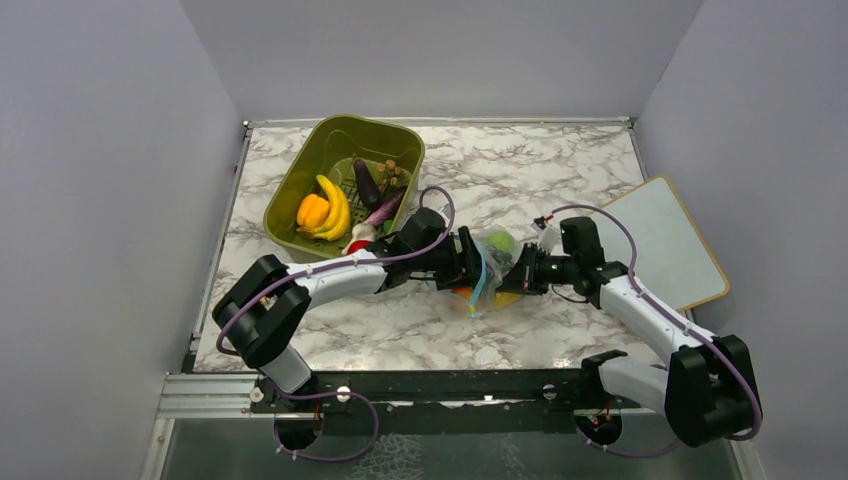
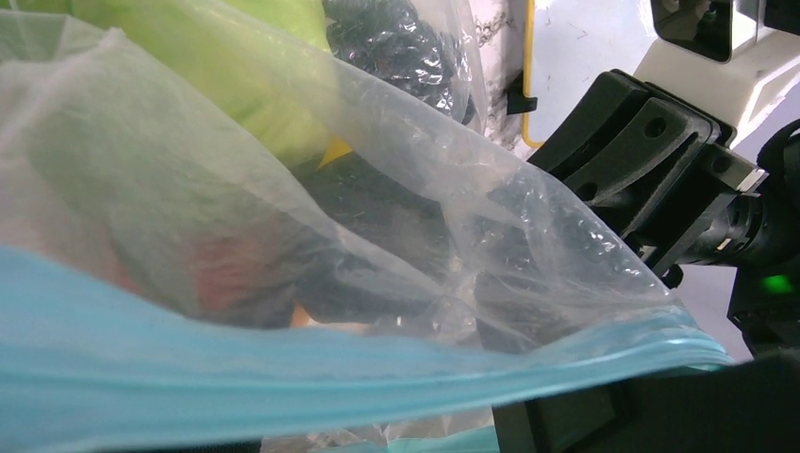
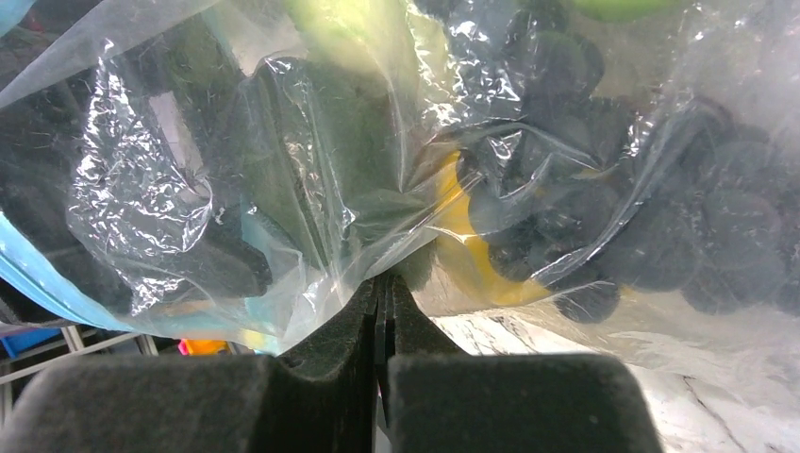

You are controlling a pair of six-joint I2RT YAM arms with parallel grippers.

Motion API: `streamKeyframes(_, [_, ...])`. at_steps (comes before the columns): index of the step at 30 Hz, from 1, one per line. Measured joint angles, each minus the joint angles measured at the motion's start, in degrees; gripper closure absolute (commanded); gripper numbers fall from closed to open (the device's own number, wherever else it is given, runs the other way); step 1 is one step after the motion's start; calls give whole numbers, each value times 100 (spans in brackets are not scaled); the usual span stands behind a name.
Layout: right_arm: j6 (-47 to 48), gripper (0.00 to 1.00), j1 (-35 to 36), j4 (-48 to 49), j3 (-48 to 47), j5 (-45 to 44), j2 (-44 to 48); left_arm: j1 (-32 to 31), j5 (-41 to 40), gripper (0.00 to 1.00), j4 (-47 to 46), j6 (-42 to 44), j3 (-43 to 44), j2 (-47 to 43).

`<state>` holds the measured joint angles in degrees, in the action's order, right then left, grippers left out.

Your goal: Open the zip-top bag and remove the fake food

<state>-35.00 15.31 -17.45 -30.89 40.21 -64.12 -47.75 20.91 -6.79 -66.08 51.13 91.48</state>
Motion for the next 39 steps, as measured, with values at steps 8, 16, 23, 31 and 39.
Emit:
streamKeyframes(8, [-133,98,0,162,72,103,-13,-37,-129,55,175,20,0,-9])
streamKeyframes(16, [-142,98,0,208,98,109,-9,-37,-444,67,415,109,0,-264])
streamKeyframes(23, [-173,98,0,205,129,98,59,-37,-575,66,815,382,129,-352])
streamKeyframes(31, [-186,96,0,205,129,85,142,-37,-903,50,1565,817,557,-352])
streamKeyframes(39, [-227,96,0,212,105,103,120,-42,-898,34,1561,822,680,-155])
